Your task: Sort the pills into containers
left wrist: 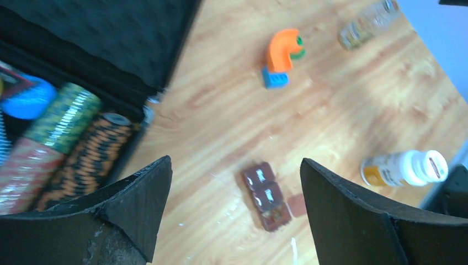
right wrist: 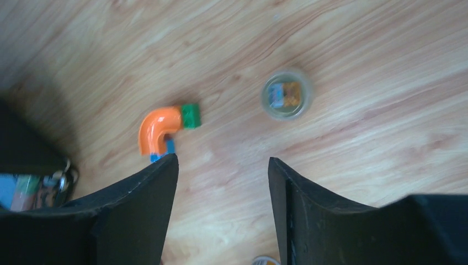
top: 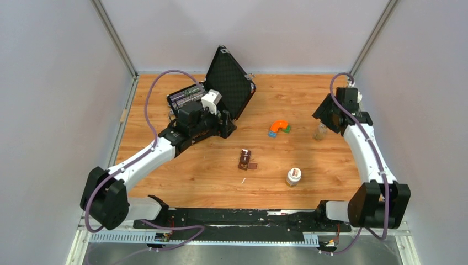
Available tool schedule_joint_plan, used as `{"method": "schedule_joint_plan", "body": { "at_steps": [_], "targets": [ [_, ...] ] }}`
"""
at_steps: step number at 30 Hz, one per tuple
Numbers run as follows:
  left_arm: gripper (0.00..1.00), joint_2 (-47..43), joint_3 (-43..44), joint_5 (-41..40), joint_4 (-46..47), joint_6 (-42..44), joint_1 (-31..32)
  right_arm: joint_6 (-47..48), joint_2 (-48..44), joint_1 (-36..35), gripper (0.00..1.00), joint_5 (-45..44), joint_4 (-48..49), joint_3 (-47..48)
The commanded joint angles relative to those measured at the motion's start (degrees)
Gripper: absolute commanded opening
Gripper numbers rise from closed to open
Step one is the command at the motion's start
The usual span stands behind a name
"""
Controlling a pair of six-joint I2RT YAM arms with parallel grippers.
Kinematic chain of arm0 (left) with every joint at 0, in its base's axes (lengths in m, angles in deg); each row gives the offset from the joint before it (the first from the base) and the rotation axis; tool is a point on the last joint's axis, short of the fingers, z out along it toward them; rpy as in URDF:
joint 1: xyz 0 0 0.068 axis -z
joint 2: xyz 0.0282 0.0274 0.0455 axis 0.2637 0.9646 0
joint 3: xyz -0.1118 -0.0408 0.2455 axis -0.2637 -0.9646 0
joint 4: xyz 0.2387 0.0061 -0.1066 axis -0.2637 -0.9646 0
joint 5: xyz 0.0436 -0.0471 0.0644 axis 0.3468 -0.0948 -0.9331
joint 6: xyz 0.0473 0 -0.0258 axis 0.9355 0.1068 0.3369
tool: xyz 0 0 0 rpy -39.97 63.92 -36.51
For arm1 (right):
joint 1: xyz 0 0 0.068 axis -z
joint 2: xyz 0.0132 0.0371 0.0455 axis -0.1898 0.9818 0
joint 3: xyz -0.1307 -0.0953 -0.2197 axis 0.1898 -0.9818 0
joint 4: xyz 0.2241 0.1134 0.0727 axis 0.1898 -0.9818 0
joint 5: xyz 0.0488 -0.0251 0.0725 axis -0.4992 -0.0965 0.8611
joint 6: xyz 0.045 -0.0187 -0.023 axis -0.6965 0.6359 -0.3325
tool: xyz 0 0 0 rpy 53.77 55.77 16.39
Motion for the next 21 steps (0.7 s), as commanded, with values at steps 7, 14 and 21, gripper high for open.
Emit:
{"method": "schedule_joint_plan", "body": {
  "at_steps": [7, 14, 21],
  "targets": [
    [0.72, 12.21, 0.82, 15.24, -1.49, -11.89, 0.42, -7.64, -10.07, -13.57, 0.54, 15.19, 8.61, -16.17],
    [0.57, 17.99, -1.59, 15.5, 1.31, -17.25, 3.19, -13.57, -7.29, -21.52, 0.53, 15.88, 11.46, -21.64],
    [0.5, 21.94, -4.77, 13.68, 5.95, -23.22, 7.32, -12.51, -4.99, -22.57, 0.47, 17.63, 12.49, -23.35]
  ]
}}
